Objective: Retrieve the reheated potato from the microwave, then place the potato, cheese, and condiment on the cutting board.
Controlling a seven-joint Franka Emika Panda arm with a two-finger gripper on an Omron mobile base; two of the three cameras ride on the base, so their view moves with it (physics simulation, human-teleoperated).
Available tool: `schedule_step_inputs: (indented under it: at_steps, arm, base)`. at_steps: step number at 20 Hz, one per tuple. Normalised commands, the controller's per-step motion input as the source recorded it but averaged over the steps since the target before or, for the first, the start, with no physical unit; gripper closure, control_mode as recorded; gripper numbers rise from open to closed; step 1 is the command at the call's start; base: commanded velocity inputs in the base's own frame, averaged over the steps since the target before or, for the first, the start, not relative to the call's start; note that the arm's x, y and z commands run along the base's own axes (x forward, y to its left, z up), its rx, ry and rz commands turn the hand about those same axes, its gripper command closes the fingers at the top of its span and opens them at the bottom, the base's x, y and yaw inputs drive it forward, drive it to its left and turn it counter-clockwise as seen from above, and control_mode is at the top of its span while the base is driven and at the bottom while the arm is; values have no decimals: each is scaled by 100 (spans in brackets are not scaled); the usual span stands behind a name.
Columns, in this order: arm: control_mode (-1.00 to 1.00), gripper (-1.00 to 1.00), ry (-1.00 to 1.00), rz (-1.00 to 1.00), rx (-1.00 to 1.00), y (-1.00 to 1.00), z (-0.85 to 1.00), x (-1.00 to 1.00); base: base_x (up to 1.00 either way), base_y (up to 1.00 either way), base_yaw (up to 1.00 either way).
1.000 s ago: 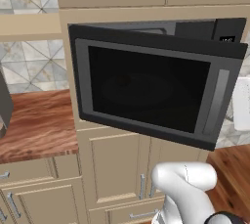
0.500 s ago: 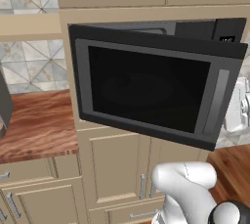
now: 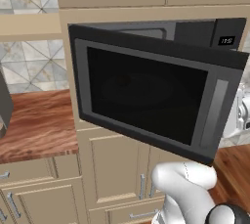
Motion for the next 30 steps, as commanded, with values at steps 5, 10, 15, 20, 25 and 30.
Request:
schedule_step_inputs:
  at_steps: [5,10,15,20,25,30]
  arm:
    - [-100,-100,-6,11,2,66,0,-49]
    - [-100,-100,-11,5,5,71,0,-53]
    - [-100,-100,-16,0,7,74,0,-42]
    - [-100,-100,-13,0,9,78,0,-16]
    - [-100,-100,-16,-4,5,80,4,0]
    - [-100,-100,-23,-6,0,78,1,-1]
  base:
    - [0,0,0]
    - [0,0,0]
    - [0,0,0]
    - [0,0,0]
    - [0,0,0]
    - [0,0,0]
